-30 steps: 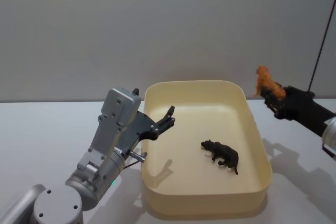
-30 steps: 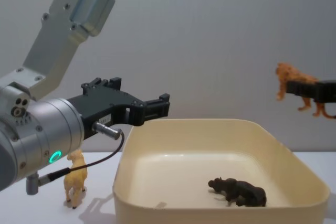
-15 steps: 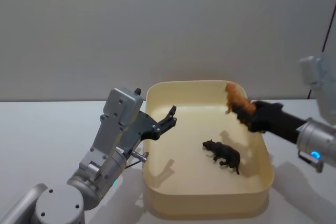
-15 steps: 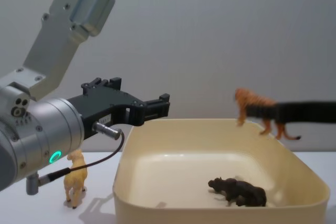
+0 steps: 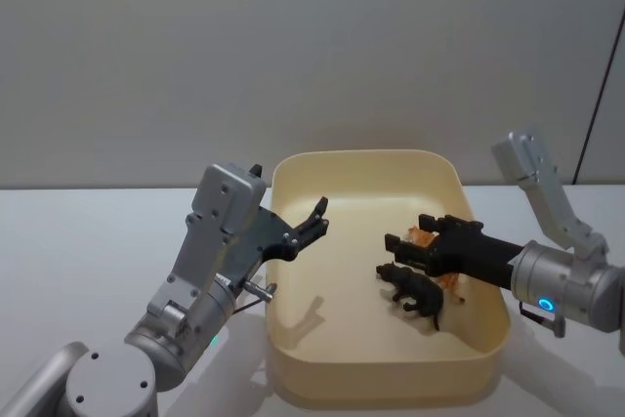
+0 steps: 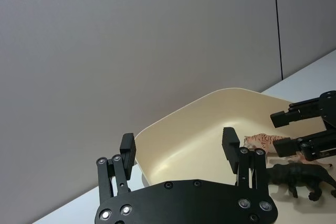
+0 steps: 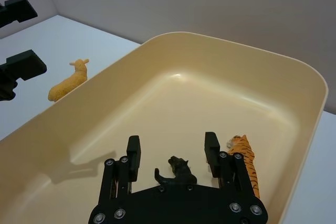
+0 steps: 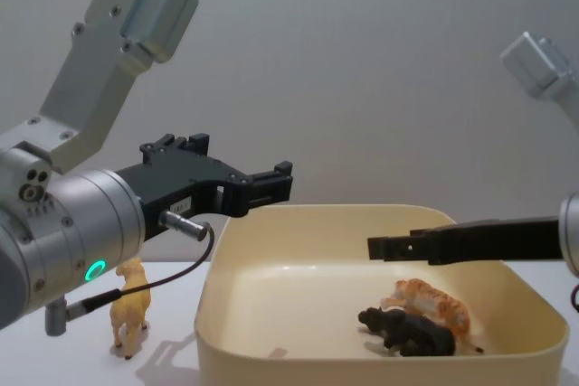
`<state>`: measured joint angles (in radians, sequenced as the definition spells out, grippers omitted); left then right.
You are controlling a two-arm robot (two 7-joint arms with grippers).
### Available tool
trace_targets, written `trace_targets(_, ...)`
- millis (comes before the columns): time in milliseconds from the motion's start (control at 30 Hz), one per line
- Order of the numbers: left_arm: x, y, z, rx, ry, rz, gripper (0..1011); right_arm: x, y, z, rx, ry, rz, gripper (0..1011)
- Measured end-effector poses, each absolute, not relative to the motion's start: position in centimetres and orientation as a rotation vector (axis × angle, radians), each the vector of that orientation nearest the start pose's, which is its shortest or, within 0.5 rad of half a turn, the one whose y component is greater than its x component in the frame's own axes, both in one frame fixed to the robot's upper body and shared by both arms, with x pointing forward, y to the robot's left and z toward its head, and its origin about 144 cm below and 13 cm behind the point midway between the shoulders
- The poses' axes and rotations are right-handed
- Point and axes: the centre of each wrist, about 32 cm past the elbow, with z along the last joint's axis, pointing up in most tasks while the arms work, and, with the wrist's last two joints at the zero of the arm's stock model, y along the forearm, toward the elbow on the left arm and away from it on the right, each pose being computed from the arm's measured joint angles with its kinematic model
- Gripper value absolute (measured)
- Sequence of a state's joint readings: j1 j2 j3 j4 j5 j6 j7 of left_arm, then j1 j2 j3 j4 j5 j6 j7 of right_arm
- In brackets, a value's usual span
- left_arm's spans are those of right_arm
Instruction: Pick up the toy alternately with two hands and place it into the central storage box.
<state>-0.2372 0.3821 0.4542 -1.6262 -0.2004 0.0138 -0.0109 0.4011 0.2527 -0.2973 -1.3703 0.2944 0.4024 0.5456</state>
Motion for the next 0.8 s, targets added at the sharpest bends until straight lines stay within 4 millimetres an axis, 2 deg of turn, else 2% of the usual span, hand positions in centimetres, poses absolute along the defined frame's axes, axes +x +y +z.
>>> trace_targets(33,49.2,19.8,120.4,0.061,-0.268,1.124,1001,55.9,-22.7,121.2,-0.209,0.204,-0.8,735)
trace_targets(133,49.2,19.8,120.4,0.061,-0.268,1.124,1001,55.9,-22.7,121.2,-0.21,0.203,-0.8,793)
trace_targets(267,49.2,19.8,120.4,0.061,-0.268,1.124,1001,55.9,-23.0,121.6,-0.19,0.186,-0.811,932)
trace_targets(400,49.2,19.8,120.4,0.061,-0.268,1.124,1001,55.7,-23.7,122.2,-0.15,0.16,-0.835,1001)
trace_targets(800,49.2,19.8,120.4,0.061,-0.268,1.124,1001,54.7,-26.9,123.9,-0.043,0.116,-0.935,1001)
